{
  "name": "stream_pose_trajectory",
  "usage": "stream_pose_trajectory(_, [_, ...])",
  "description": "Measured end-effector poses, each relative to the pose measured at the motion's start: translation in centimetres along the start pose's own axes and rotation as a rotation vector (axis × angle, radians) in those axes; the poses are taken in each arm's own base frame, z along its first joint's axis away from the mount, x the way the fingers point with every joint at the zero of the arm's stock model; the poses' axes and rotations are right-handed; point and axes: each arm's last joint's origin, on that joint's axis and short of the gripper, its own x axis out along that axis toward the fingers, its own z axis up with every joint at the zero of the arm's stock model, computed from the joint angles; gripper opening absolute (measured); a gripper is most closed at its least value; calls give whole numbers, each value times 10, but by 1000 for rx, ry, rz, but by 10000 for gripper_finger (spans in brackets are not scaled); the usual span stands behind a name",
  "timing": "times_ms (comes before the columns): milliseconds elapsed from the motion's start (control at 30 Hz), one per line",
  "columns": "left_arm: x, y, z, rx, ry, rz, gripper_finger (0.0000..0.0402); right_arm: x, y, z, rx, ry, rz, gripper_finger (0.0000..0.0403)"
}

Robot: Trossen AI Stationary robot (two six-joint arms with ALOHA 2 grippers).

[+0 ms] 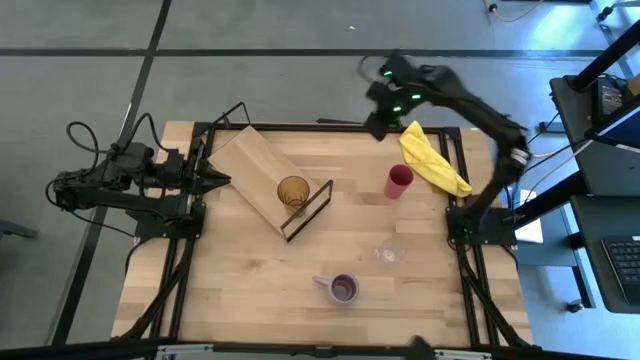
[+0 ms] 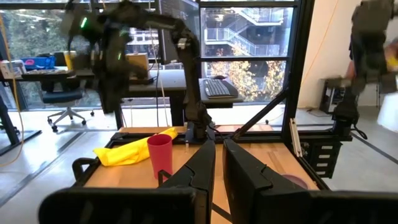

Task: Stack small to large cups/mugs on shelf
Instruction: Put the pink cup on the shelf

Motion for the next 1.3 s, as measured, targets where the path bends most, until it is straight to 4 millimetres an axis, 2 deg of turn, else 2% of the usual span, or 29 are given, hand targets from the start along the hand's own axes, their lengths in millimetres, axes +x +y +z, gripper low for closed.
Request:
stream_pose_trajectory(133, [0,0,0,0,-1,0,27,-46,5,-40,86,13,-198,60])
stream_pose_trajectory(233, [0,0,0,0,0,0,27,-64,9,-71,166,13,-280,60])
stream_pose_trajectory(300, [0,0,0,0,-1,0,28,-68,10,-89,214,-4,-292,60])
stream_pose_trajectory(367, [0,0,0,0,0,0,27,-61,7,-102,262,-1,-300,60])
stream_pose_trajectory(500, [0,0,0,0,-1,0,28,-33,-8,-129,345,86,-325,60])
stream_pose_trajectory(667, [0,0,0,0,-1,0,27,-6,-30,-146,420,93,-349,63])
stream_pose_trajectory(800, [0,0,0,0,-1,0,27,9,-43,-162,490,157,-317,94])
stream_pose_trajectory(1033, [0,0,0,0,-1,0,27,27,-48,-172,517,161,-262,173])
stream_pose_trajectory(1300, [0,0,0,0,-1,0,27,40,-52,-181,541,158,-264,186])
